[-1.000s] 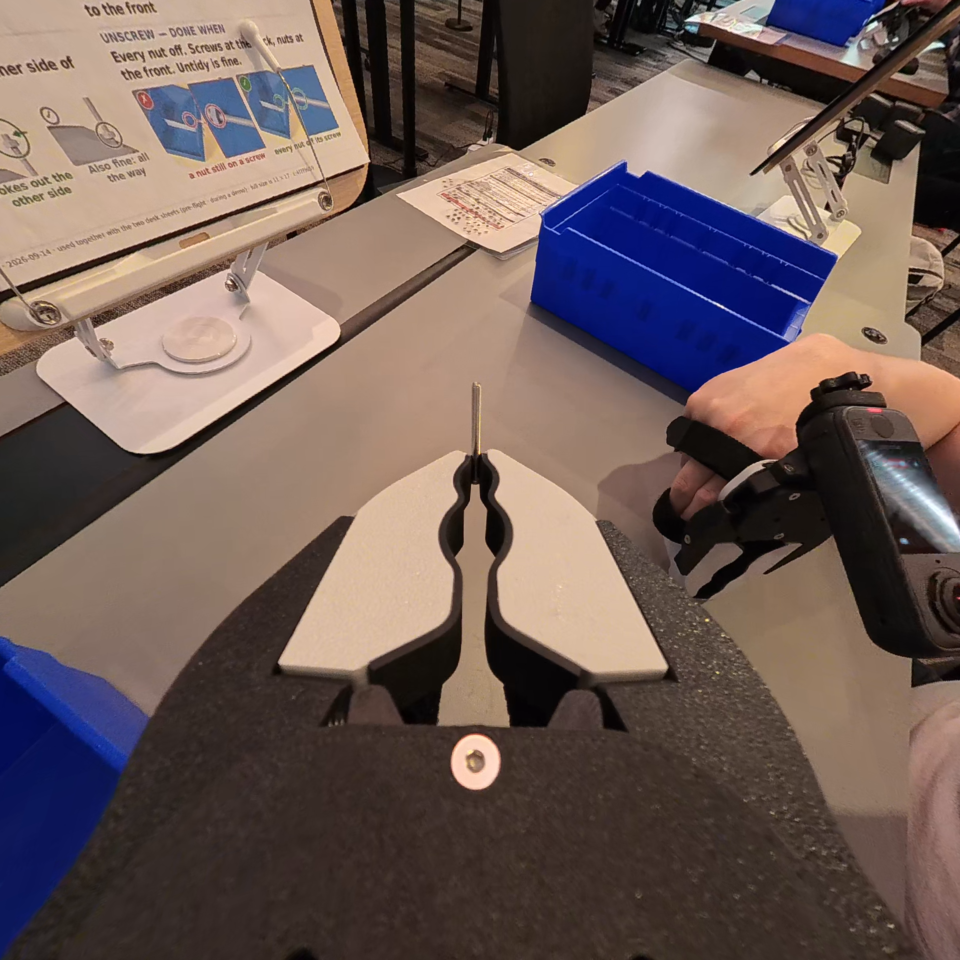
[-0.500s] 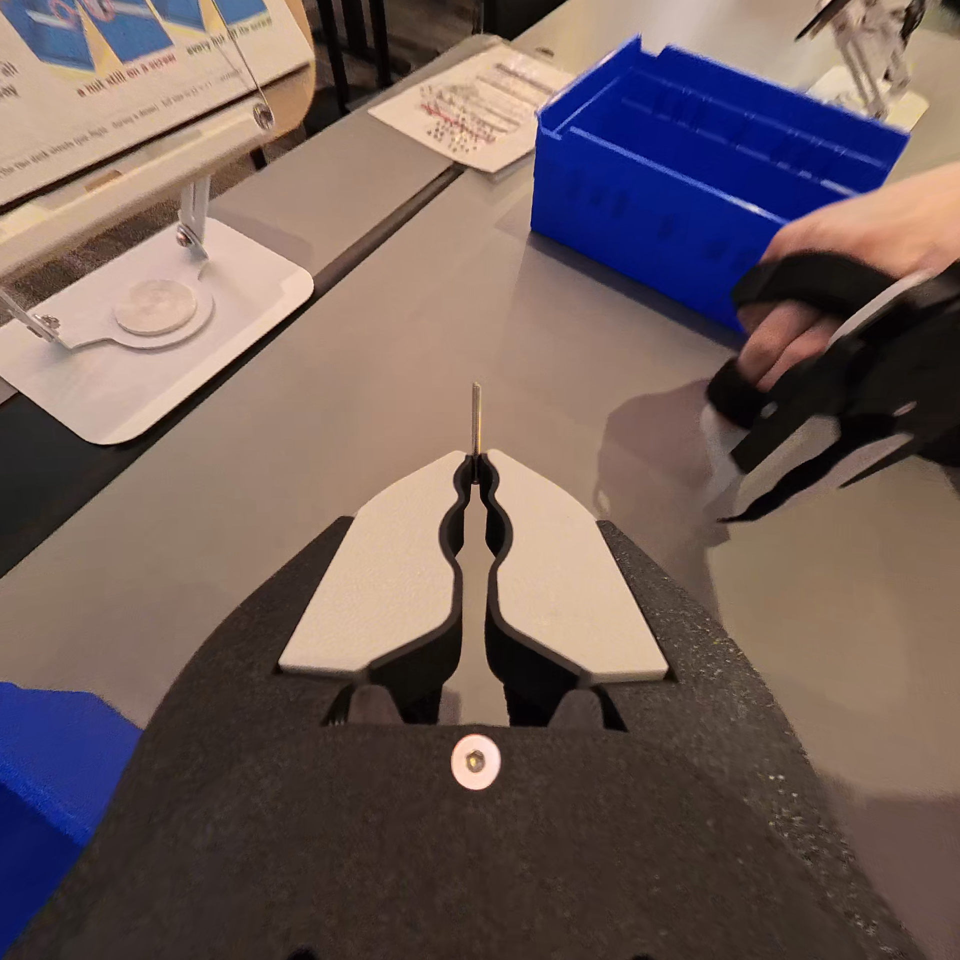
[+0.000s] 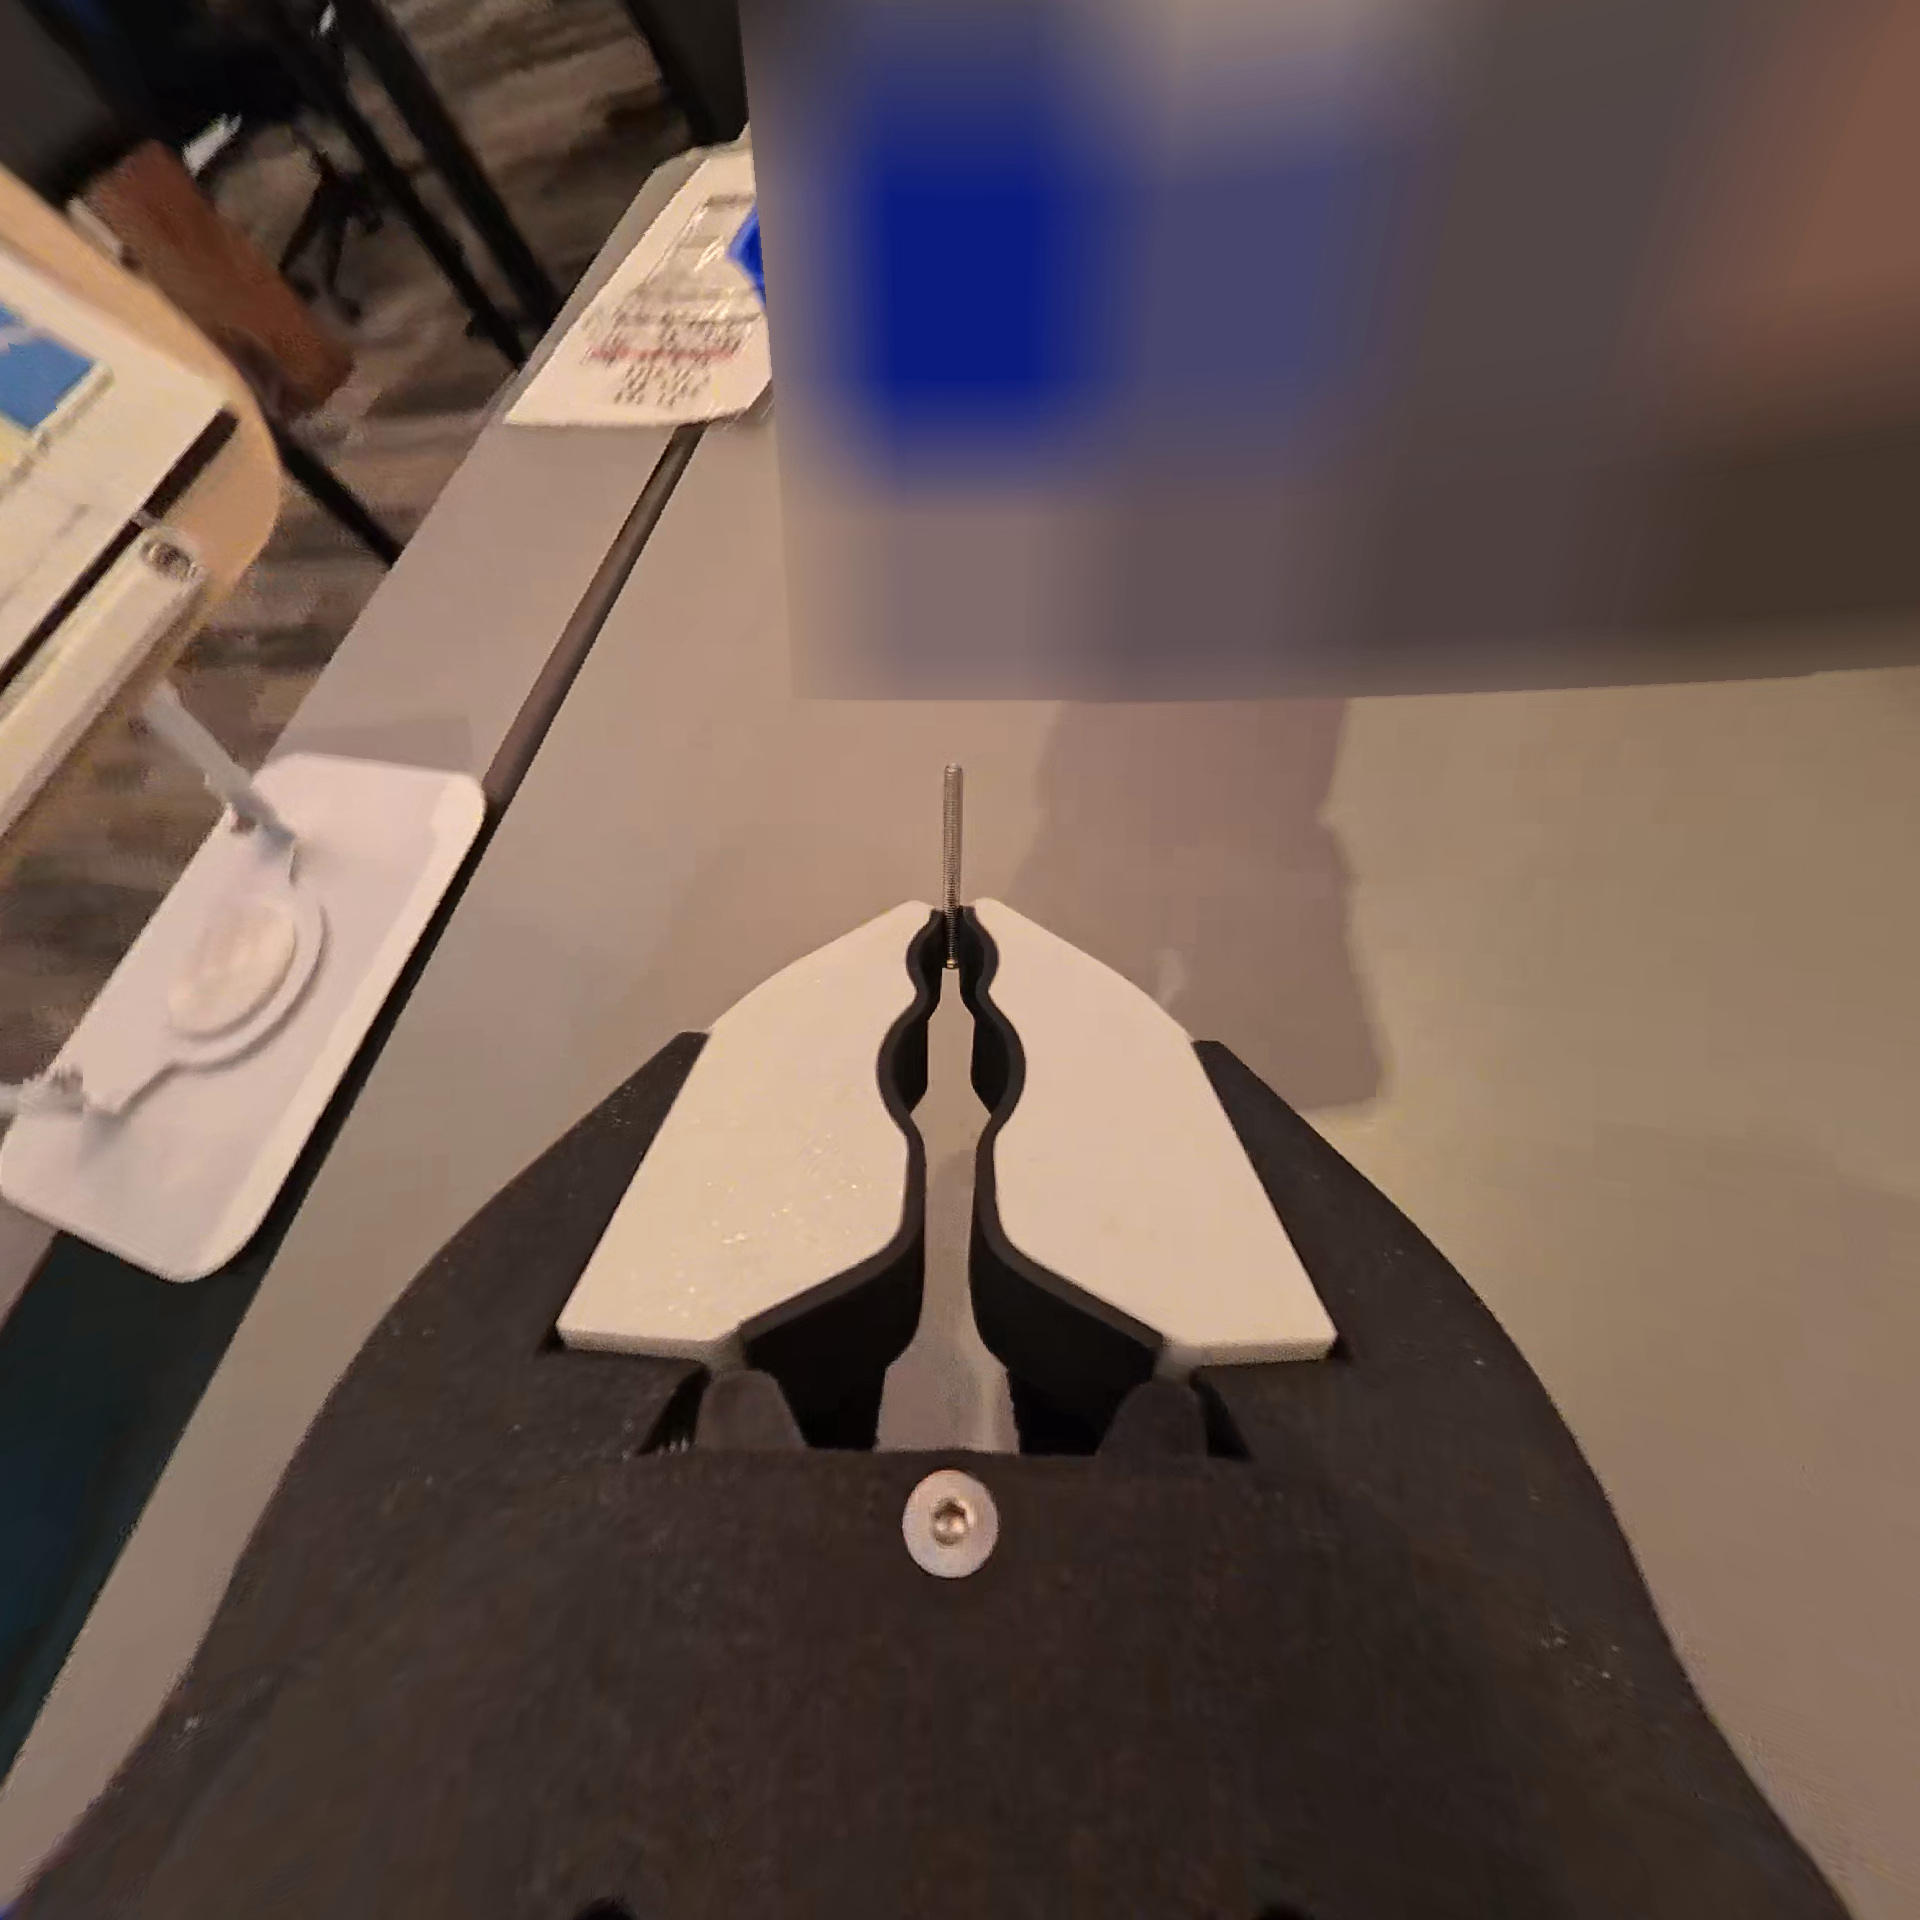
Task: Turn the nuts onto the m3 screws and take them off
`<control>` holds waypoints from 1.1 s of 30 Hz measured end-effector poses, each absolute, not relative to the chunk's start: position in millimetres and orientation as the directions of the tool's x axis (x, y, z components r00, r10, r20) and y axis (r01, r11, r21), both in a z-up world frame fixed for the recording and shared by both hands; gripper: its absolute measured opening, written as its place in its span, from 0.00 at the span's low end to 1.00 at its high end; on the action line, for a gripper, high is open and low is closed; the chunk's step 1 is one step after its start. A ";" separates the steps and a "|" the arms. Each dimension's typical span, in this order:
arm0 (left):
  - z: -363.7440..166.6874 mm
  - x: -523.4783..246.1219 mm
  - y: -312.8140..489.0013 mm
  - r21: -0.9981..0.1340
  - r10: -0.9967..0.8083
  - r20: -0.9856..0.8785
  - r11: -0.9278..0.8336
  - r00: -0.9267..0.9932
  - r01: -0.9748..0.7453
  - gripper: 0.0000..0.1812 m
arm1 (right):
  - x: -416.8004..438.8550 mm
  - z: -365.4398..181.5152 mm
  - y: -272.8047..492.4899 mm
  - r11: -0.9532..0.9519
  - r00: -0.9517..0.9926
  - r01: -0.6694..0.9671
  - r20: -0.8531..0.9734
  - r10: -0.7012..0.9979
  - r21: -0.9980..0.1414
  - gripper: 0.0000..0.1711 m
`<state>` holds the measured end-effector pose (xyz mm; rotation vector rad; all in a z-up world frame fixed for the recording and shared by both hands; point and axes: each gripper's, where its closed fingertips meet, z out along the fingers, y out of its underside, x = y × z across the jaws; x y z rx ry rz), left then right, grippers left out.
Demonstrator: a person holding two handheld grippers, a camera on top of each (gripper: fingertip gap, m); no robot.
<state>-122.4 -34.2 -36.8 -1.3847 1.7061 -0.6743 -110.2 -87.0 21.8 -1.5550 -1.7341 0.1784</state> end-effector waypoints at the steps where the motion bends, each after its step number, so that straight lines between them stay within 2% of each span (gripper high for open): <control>1: -36.3 -120.3 -38.6 -0.812 -0.957 -0.280 0.280 -0.080 -0.512 0.01 | -108.4 18.3 -84.0 0.247 0.058 0.782 0.462 0.885 -0.572 0.03; 11: -31.6 -117.3 -52.8 -0.714 -0.847 -0.512 0.511 -0.141 -0.478 0.01 | -112.6 -4.5 -73.0 0.292 -0.003 0.842 0.538 0.843 -0.454 0.03; 19: -38.9 -116.8 -52.9 -0.671 -0.828 -0.539 0.532 -0.152 -0.517 0.01 | -114.6 -6.1 -72.4 0.305 -0.011 0.846 0.556 0.831 -0.438 0.03; 33: -37.2 -117.0 -54.8 -0.678 -0.836 -0.527 0.521 -0.151 -0.519 0.01 | -114.3 -13.2 -68.3 0.308 -0.027 0.863 0.571 0.820 -0.402 0.03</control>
